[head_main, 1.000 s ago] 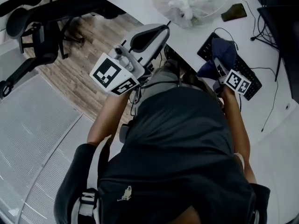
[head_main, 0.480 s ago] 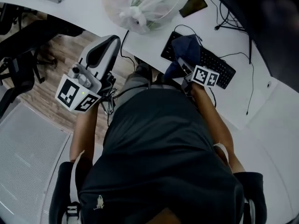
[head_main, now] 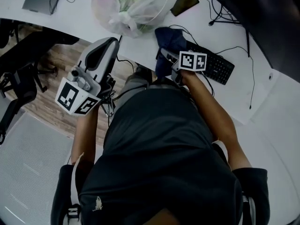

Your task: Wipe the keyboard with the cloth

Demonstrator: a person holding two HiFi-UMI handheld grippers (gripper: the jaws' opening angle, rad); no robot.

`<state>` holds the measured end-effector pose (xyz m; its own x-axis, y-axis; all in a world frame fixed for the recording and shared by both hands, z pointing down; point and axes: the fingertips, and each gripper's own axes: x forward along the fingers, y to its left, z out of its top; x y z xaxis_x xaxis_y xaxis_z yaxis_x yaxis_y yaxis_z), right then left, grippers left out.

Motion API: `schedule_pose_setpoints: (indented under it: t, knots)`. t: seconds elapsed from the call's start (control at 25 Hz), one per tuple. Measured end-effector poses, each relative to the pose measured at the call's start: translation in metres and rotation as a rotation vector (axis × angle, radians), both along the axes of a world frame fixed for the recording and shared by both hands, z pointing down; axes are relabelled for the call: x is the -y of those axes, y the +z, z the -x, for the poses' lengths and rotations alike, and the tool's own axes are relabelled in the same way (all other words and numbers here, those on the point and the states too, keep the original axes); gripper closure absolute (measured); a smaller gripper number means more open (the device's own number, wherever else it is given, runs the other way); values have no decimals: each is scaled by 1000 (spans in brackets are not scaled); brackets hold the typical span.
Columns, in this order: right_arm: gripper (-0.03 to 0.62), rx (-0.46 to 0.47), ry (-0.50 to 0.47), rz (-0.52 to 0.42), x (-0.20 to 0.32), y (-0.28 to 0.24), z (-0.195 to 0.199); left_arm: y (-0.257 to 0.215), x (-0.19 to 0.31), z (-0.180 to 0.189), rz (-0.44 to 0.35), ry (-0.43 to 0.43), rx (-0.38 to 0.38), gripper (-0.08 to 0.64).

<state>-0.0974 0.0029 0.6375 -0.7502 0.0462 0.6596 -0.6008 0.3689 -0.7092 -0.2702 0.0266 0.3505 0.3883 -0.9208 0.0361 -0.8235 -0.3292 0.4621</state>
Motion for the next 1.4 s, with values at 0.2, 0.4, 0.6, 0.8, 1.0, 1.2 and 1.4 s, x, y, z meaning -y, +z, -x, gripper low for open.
schedule_pose_setpoints:
  t: [0.2,0.4,0.6,0.8,1.0,1.2,1.4]
  knots:
    - [543,16,9,-101,35,-6,17,2,4,7,5,7,-3,557]
    - [543,8,79,-38,34,-1,18,0,7,10,-4,17,-4,557]
    - [545,-3,-11,104,-56,9,3,0,12,18,-14,22,-20,557]
    - [544,78,13,89,-38,-39,-2,-5,21,16,-36,68,-20,557]
    - [543,217,-44,-440,21,-165,-6,-15,33,9,-65,125,-24,557]
    - [551,15,-79,-911,54,-256,-33,-23,42,0,-88,184,-23,557]
    - [551,-35,97,-1012,73,-309,-71,-28,47,-11,-98,238,-24,557]
